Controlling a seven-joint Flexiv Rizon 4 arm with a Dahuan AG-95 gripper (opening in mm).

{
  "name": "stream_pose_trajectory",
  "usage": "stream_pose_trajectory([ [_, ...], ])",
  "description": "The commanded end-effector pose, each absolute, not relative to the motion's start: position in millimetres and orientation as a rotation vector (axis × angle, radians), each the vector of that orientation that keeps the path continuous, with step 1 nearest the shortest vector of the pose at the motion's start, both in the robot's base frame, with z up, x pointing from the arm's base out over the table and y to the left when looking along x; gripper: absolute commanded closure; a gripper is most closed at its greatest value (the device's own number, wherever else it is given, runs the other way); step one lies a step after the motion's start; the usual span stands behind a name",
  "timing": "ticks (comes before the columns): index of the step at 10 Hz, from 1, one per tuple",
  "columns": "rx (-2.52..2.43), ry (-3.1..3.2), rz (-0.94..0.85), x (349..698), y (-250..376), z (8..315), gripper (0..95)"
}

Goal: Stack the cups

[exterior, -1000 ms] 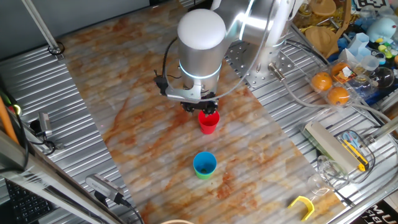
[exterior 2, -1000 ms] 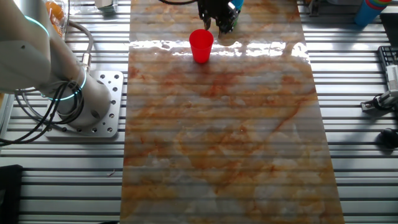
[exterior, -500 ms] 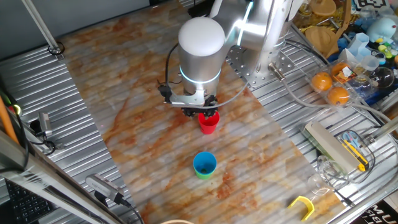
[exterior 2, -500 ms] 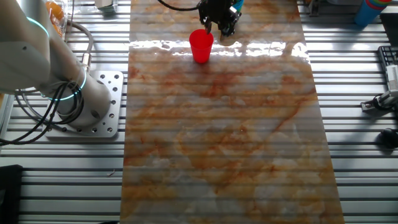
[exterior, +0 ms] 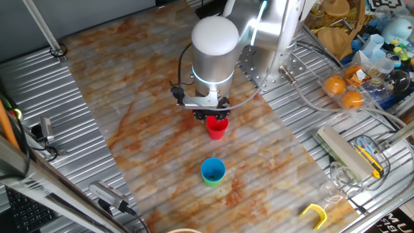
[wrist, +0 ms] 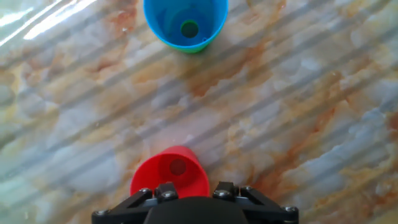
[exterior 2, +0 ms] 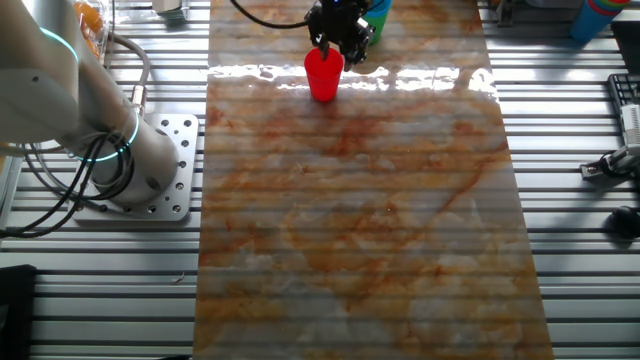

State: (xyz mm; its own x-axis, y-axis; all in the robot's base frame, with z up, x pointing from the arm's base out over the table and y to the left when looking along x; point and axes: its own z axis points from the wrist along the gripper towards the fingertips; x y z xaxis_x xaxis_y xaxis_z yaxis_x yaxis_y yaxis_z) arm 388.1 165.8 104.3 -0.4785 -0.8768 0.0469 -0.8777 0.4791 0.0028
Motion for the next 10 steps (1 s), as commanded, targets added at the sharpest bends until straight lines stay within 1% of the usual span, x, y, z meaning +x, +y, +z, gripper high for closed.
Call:
stream_pose_trajectory([
  [1, 1.588, -2.681, 0.042, 395, 163, 96, 57.0],
  [3, 1.593, -2.704, 0.022, 400, 165, 87, 57.0],
  [5, 1.573, -2.731, -0.005, 401, 167, 85, 95.0],
  [10, 1.579, -2.740, -0.049, 403, 169, 89, 95.0],
])
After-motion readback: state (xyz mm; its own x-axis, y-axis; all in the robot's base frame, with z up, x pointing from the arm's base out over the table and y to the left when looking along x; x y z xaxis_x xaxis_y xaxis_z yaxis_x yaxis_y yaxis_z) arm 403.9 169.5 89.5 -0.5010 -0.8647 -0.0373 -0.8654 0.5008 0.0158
